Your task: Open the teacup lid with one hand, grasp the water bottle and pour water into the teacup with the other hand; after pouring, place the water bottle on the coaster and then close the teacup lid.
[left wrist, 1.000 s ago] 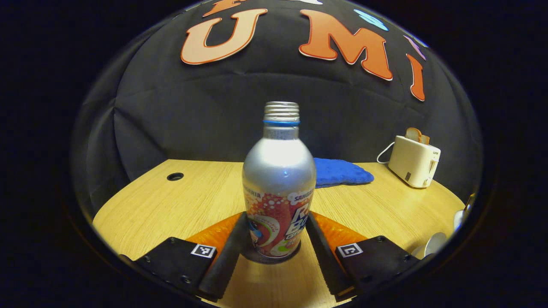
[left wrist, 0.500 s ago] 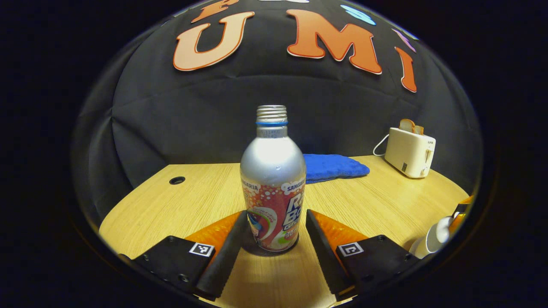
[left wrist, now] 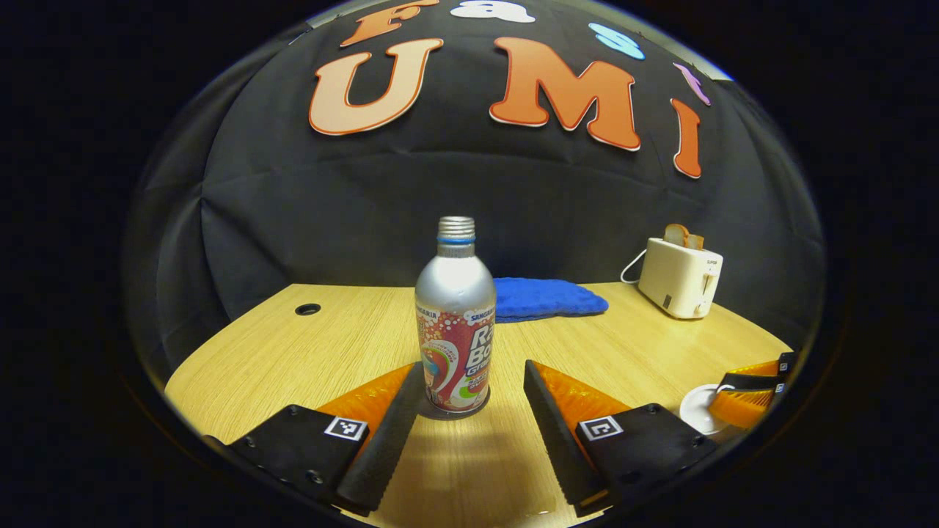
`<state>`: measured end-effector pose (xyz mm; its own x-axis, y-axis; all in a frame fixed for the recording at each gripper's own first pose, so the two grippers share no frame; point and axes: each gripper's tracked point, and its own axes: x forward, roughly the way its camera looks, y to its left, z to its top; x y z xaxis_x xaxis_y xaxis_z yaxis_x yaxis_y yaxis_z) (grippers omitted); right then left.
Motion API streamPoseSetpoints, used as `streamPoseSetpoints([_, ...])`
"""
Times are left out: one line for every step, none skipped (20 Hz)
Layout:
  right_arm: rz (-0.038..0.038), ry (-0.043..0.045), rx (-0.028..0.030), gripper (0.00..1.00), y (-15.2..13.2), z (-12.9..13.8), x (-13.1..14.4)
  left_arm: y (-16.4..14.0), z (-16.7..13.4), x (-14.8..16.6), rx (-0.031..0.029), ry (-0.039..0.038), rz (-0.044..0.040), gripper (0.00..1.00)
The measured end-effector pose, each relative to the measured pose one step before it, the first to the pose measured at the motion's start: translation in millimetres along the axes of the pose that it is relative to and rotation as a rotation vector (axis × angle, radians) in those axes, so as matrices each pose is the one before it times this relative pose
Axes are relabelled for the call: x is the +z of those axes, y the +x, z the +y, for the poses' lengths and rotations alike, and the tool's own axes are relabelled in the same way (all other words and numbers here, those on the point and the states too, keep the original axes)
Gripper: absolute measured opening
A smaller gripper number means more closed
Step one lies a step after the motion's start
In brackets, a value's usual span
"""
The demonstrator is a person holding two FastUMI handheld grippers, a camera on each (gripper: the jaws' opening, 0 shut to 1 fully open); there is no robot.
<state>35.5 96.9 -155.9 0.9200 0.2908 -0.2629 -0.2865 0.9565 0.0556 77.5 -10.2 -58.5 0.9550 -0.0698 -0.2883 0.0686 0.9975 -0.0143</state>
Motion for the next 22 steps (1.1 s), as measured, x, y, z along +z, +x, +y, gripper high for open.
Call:
streamPoseSetpoints([-0.00538,-0.00618,0.00021,0.24,-0.28,0.37,0.48,-5.78,-0.72,1.23,0.00117,0.00568,-0.00765,0.87])
streamPoseSetpoints([-0.00312,-0.00541,-0.00573,0.26,-0.09,-0.53,0.20,-4.84,0.37,3.83,0.00376,0.00513,-0.01087,0.87])
streamPoseSetpoints([0.00149,-0.00303,-0.00562,0.27,-0.22,-0.55,-0.88,-5.20,0.18,3.25,0.00841,0.00410,-0.01239,0.87])
streamPoseSetpoints([-0.00227,-0.00162,-0.00774,0.29,-0.07,-0.96,0.05,-4.42,1.18,4.64,0.00995,-0.00021,-0.01616,0.87])
streamPoseSetpoints([-0.00666,0.00050,-0.00134,0.29,-1.71,-0.65,2.44,-6.57,-0.73,2.73,0.00373,-0.00083,-0.00917,0.87])
streamPoseSetpoints([-0.00899,0.00179,0.00336,0.33,-1.17,0.86,3.75,-5.14,0.03,3.08,0.00105,-0.00254,-0.01073,0.89])
streamPoseSetpoints([-0.01274,0.00060,-0.00126,0.33,-2.11,0.16,3.34,-4.39,0.08,2.69,0.00345,-0.00013,-0.00666,0.90])
streamPoseSetpoints([-0.01478,-0.00064,-0.00612,0.35,-2.25,-1.93,5.22,-7.09,0.10,3.23,0.00193,0.00036,-0.00790,0.89])
streamPoseSetpoints([-0.01472,0.00030,-0.00573,0.37,-3.02,-1.32,5.91,-5.12,2.06,4.40,0.00945,-0.00221,-0.00716,0.90])
streamPoseSetpoints([-0.02084,0.00008,-0.00685,0.41,-2.89,-2.44,7.93,-6.08,0.69,4.20,0.00231,-0.00297,-0.00859,0.87])
streamPoseSetpoints([-0.02293,-0.00104,-0.00953,0.43,-2.50,-3.50,9.82,-6.74,0.58,6.53,0.00490,-0.00356,-0.01832,0.90])
streamPoseSetpoints([-0.02948,0.00257,-0.01037,0.49,-2.65,-3.80,11.27,-3.56,0.31,5.63,0.00610,-0.00043,-0.01404,0.92])
streamPoseSetpoints([-0.02698,0.00052,-0.01088,0.52,-3.01,-4.04,10.06,-4.76,1.56,6.19,0.00988,0.00314,-0.01950,0.93])
streamPoseSetpoints([-0.02511,-0.00042,-0.01151,0.57,-2.66,-3.70,10.96,-7.08,1.60,7.42,0.00970,0.00650,-0.01742,0.93])
streamPoseSetpoints([-0.01380,-0.00678,-0.01623,0.60,-1.29,-5.46,7.42,-5.86,0.62,7.13,0.01045,0.00573,-0.01714,0.93])
streamPoseSetpoints([-0.01965,-0.00861,-0.01048,0.64,-2.59,-3.82,10.15,-7.05,1.02,6.44,0.00621,0.00044,-0.01584,0.93])
streamPoseSetpoints([-0.01950,-0.01117,-0.01024,0.67,-3.25,-2.99,9.95,-5.31,-0.40,6.56,0.00408,0.00291,-0.01702,0.93])
streamPoseSetpoints([-0.01294,-0.00903,-0.01649,0.71,-2.36,-4.56,7.32,-4.90,1.05,5.26,0.00749,0.00294,-0.01474,0.93])
streamPoseSetpoints([-0.01381,-0.00615,-0.01142,0.73,-2.59,-3.85,7.27,-5.04,-1.03,6.11,0.00150,0.00184,-0.01468,0.93])
streamPoseSetpoints([-0.01582,0.00096,-0.01010,0.72,-3.49,-2.83,7.97,-5.56,-0.63,3.91,0.00556,-0.00035,-0.01060,0.92])
streamPoseSetpoints([-0.01401,0.00302,-0.00251,0.78,-2.52,-0.83,6.85,-3.88,0.17,4.23,0.00206,0.00281,-0.01105,0.93])
streamPoseSetpoints([-0.00865,0.00251,-0.00737,0.80,-1.11,-1.65,4.99,-4.68,-0.28,2.92,0.00367,-0.00169,-0.00654,0.92])
